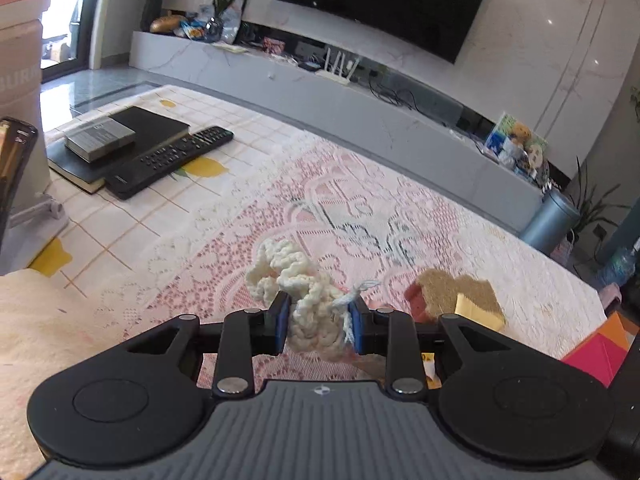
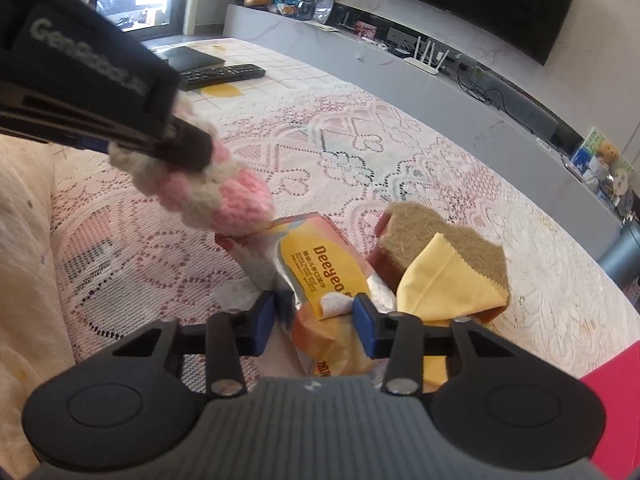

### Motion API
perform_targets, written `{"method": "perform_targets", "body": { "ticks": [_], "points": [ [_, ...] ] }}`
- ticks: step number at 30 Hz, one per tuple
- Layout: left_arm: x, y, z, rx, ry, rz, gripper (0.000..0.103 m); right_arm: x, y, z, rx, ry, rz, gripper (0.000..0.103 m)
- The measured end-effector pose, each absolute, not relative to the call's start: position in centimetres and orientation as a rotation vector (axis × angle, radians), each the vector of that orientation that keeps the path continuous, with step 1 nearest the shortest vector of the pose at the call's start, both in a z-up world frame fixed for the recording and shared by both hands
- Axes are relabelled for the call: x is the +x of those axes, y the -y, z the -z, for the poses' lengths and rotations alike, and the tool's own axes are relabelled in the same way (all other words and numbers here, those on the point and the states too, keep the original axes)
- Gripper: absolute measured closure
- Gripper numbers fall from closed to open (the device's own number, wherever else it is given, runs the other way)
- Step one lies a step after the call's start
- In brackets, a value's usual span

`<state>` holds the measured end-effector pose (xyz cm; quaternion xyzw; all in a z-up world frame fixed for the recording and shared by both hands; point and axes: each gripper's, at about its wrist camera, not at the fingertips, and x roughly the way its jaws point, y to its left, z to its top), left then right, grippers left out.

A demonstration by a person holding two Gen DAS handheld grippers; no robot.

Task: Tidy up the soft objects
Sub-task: 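Grasp the snack bag with the right gripper while the left holds the crocheted toy, then carry crocheted toy and snack bag over the orange box and open both grippers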

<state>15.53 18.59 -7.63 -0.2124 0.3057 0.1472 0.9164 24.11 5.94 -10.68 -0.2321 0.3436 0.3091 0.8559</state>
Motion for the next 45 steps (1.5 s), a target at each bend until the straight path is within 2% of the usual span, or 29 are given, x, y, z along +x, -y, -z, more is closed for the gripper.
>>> {"method": "perform_targets", "body": {
  "ticks": [7, 12, 19, 30, 41, 45],
  "points": [
    [15.4, -18.6, 7.3, -0.431, -0.613, -0.312, 0.069, 23.8, -4.9, 9.2, -0.401, -0.702, -0.62, 0.087],
    [15.3, -18.7, 7.2, -0.435, -0.605, -0.308, 0.069, 23.0, -3.2, 7.2, -0.282, -0.715, -0.601, 0.092],
    [14.4, -18.7, 6.5, -0.454, -0.611, -0.299, 0.069, 21.7, -0.9, 4.8, -0.144, -0.738, -0.603, 0.094],
    [11.3, -13.1, 3.9, -0.31, -0.588, -0.163, 0.069, 17.5, 3.8, 0.4, -0.049, -0.659, -0.562, 0.095],
    [10.4, -6.5, -2.3, -0.225, -0.462, 0.008, 0.069, 14.5, 10.8, -6.8, -0.068, -0.474, -0.486, 0.095],
    [11.6, -3.6, -3.8, -0.179, -0.445, 0.101, 0.069, 14.9, 14.1, -8.1, -0.096, -0.458, -0.415, 0.095]
  ]
}}
